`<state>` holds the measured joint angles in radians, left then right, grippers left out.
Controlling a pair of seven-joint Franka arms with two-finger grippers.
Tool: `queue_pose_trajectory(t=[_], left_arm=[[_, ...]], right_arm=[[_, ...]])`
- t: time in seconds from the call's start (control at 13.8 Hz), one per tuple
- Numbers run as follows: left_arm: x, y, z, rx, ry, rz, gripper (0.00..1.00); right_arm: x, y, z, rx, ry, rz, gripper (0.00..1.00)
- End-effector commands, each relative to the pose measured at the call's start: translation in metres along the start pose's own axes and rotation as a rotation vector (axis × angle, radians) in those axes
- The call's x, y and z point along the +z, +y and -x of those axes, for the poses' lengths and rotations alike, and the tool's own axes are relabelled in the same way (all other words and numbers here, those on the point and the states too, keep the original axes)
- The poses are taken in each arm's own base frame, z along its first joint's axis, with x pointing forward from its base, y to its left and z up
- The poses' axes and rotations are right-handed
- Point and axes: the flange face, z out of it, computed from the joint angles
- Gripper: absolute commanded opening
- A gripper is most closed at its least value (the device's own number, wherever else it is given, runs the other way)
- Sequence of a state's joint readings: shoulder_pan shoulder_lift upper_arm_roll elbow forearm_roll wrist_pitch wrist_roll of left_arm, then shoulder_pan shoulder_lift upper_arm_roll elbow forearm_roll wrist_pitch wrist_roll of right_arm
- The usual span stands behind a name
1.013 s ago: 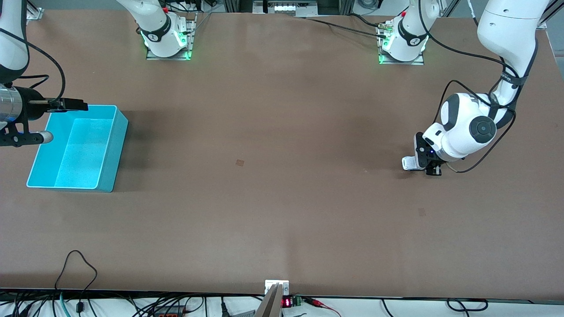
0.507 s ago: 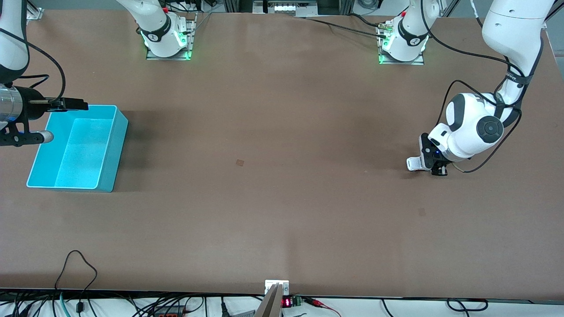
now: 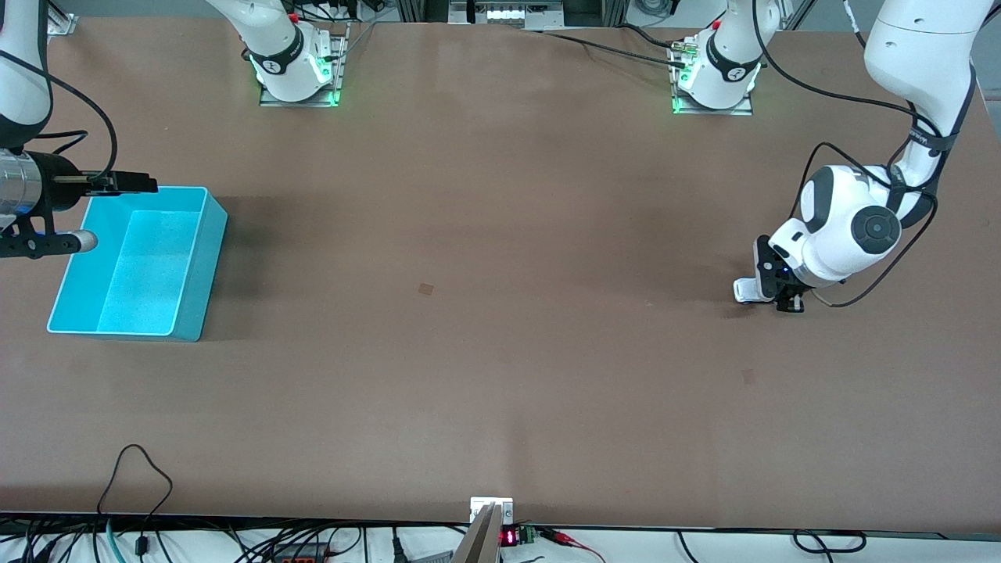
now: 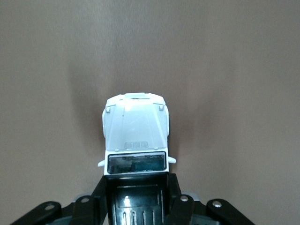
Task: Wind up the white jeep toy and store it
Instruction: 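Drag the jeep backward along the table with the left gripper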
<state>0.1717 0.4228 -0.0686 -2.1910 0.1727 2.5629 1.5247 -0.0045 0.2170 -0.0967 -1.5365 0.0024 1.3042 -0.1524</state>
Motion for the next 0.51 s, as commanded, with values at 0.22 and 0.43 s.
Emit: queue_pose_trajectory(t=[0.22, 0.43], left_arm=[[0.033, 0.001, 0.022, 0.028, 0.001, 0.033, 0.07], [0.037, 0.004, 0.039, 0.003, 0.004, 0.04, 0.06]], right_arm=[[0.0, 0.001, 0.002, -0.003, -0.01, -0.02, 1.0], [0.003, 0.0, -0.001, -0.004, -0.016, -0.02, 1.0]])
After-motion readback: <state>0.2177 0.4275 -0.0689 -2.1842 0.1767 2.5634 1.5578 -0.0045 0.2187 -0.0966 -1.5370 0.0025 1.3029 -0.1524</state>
